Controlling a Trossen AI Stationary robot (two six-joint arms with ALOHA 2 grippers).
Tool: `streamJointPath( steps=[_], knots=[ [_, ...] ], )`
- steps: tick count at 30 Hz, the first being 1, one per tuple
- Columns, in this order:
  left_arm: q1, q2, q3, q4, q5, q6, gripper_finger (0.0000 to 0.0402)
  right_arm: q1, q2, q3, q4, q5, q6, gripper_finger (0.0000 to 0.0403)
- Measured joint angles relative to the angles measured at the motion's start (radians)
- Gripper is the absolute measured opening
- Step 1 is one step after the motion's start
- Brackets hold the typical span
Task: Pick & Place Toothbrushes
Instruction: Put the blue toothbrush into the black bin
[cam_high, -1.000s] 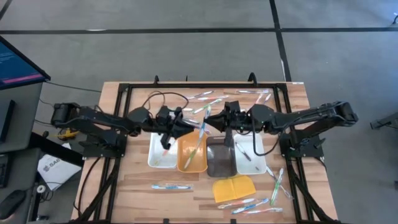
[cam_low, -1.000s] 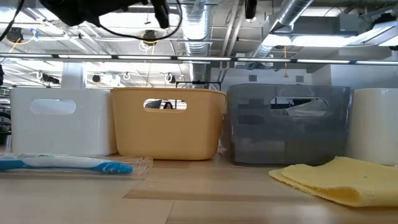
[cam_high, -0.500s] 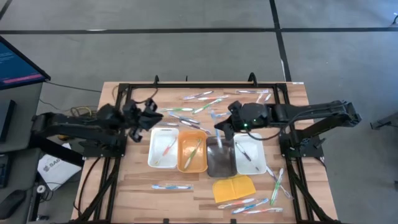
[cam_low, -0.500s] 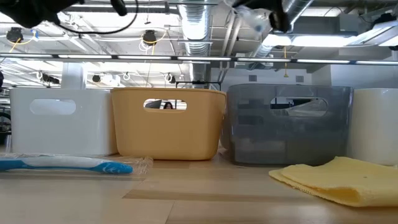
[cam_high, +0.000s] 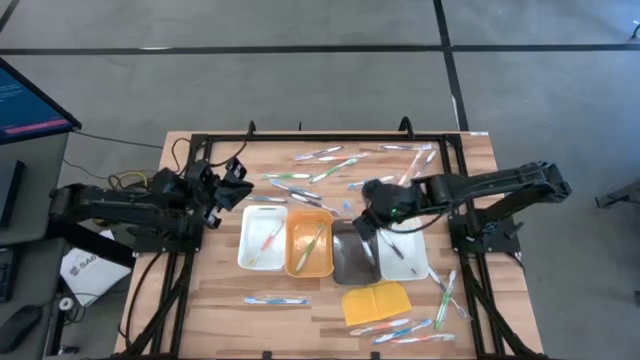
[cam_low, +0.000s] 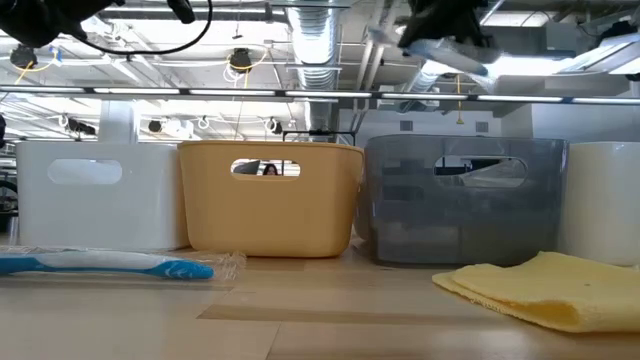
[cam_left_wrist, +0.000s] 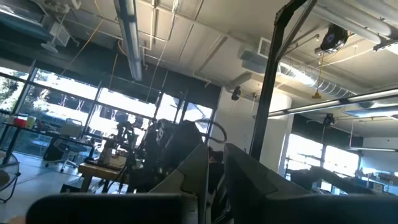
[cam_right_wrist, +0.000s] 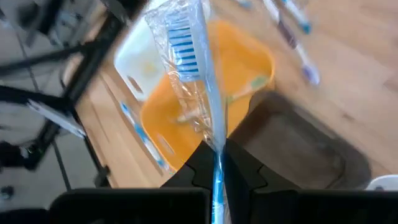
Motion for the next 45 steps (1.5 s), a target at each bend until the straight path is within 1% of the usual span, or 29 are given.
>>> streamJointPath(
  steps=[7,10,16,27,36,45],
  knots=[
    [-0.006,-0.001,0.000,-0.001,-0.003,0.000,0.0043,-0.027,0.127,-0.001,-0.043,-0.086,-0.001,0.0009],
    [-0.006,-0.001,0.000,0.000,-0.003,0.000,0.0043,-0.035,0.157,0.000,-0.032,-0.125,-0.017,0.0009],
    [-0.006,-0.001,0.001,0.000,-0.003,0.000,0.0043,-0.054,0.192,0.000,-0.030,-0.154,-0.021,0.0009],
    [-0.006,0.000,0.001,0.000,-0.002,0.001,0.0043,-0.082,0.207,0.000,-0.037,-0.181,0.090,0.0009],
    [-0.006,-0.001,0.001,0.000,-0.002,0.007,0.0043,-0.081,0.211,0.000,-0.039,-0.189,0.094,0.0009],
    [-0.006,0.000,0.002,0.001,-0.001,0.008,0.0043,-0.080,0.313,0.000,-0.030,-0.208,0.063,0.0009]
  ],
)
